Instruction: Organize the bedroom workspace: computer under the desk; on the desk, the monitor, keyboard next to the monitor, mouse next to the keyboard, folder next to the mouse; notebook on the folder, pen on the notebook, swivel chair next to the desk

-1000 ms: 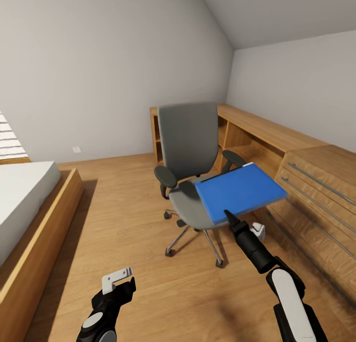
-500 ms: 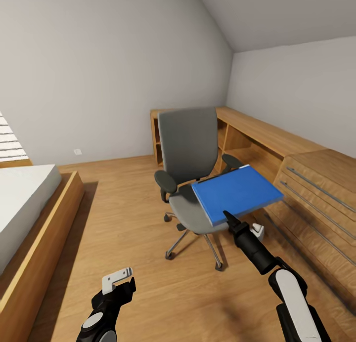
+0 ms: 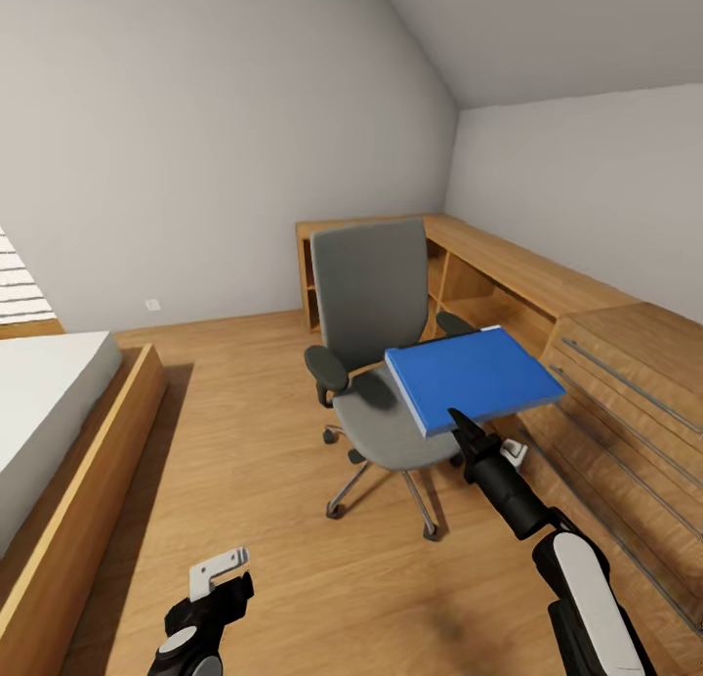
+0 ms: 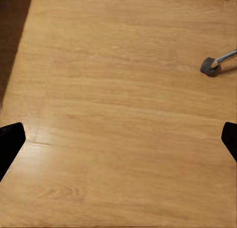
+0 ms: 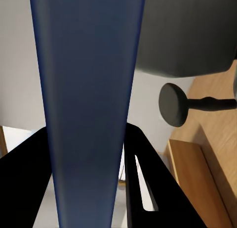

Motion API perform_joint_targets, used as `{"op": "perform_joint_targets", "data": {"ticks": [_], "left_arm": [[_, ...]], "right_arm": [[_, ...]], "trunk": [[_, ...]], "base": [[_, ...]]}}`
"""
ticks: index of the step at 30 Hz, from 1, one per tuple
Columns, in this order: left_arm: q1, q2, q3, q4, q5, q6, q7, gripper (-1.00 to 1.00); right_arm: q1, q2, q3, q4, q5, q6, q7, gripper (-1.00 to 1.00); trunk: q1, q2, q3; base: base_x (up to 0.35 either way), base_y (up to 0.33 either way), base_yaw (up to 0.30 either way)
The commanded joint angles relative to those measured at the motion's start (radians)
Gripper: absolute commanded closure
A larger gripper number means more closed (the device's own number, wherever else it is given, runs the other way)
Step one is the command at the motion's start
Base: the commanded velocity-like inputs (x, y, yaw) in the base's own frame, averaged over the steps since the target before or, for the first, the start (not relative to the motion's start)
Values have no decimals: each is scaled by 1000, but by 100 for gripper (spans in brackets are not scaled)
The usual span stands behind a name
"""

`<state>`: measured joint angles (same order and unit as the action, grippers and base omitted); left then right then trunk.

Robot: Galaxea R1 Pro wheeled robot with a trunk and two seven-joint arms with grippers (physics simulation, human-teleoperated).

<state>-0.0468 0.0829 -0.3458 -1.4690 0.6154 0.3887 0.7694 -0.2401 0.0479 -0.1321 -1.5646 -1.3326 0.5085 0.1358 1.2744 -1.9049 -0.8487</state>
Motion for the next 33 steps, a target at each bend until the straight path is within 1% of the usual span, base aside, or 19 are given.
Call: {"op": "perform_joint_targets", "data": {"ticks": [1, 2, 3, 4, 5, 6, 7, 8, 9, 10, 11, 12, 14, 16, 21, 25, 27, 30, 33], "left_arm": [[-1, 1, 1, 28, 5, 0, 9, -100], [-1, 2, 5, 116, 4, -4, 8, -100], [-1, 2, 7, 168, 4, -9, 6, -100], [-1, 2, 7, 194, 4, -13, 4, -100], [-1, 3, 8, 246, 4, -29, -5, -100], [-1, 3, 9, 300, 4, -56, -22, -100], [-1, 3, 9, 329, 4, -75, -35, -100], [-1, 3, 10, 391, 3, -122, -67, -100], [-1, 3, 10, 423, 2, -150, -87, -100], [-1, 3, 11, 483, 0, -210, -131, -100], [-1, 3, 12, 509, -1, -241, -154, -100], [-1, 3, 12, 553, -1, -301, -198, -100], [-1, 3, 12, 601, 0, -371, -249, -100], [-1, 2, 12, 634, 0, -411, -276, -100], [-1, 3, 14, 692, 1, -445, -301, -100], [-1, 4, 17, 748, 3, -450, -308, -100], [-1, 4, 18, 769, 3, -451, -321, -100], [0, 3, 20, 788, 5, -447, -360, -100], [0, 2, 20, 807, 6, -445, -374, -100]], "right_arm": [[-1, 1, -3, -2, -2, 7, 1, 100], [-1, 1, -3, -3, -1, 7, 1, 100], [-1, 1, -3, -4, -1, 7, 1, 100], [-1, 1, -3, -4, 0, 7, 1, 100], [-1, 1, -3, -4, 0, 7, 1, 100], [-1, 1, -3, -4, 1, 7, 1, 100], [-1, 1, -3, -4, 1, 7, 1, 100], [-1, 2, -3, -4, 2, 7, 1, 100], [-1, 2, -3, -4, 2, 7, 1, 100], [-1, 3, -3, -4, 3, 7, 1, 100], [-1, 3, -3, -3, 3, 7, 1, 100], [-1, 3, -3, -3, 4, 7, 1, 100], [-1, 4, -3, -3, 4, 7, 1, 100], [-1, 4, -3, -3, 4, 6, 0, 100], [3, 4, -3, -4, 5, 6, -5, 100], [5, 1, -2, -3, 6, 6, -11, 100], [5, -4, -3, 1, 6, 6, -13, 100], [5, -14, -4, 8, 6, 6, -15, 100], [5, -22, -4, 10, 6, 5, -15, 100]], "trunk": [[-4, 7, 2], [-8, 14, 6], [-12, 21, 9], [-16, 28, 12], [-19, 35, 15], [-23, 42, 18], [-27, 49, 21], [-31, 56, 24], [-35, 63, 27], [-39, 70, 31], [-42, 77, 34], [-46, 84, 37], [-54, 98, 43], [-62, 112, 49], [-81, 147, 65], [-96, 175, 78], [-104, 189, 84], [-115, 210, 93], [-127, 231, 103]], "base": [[0, 0, -165], [0, 0, -223], [0, 0, -238], [0, 0, -243], [0, 0, -251], [0, 0, -256], [0, 0, -258], [0, 0, -260], [0, 0, -261], [0, 0, -262], [0, 0, -263], [0, 0, -264], [0, 0, -266], [0, 0, -267], [0, 0, -268], [0, 0, -269], [0, 0, -270], [0, 0, -270], [0, 0, -271]]}}
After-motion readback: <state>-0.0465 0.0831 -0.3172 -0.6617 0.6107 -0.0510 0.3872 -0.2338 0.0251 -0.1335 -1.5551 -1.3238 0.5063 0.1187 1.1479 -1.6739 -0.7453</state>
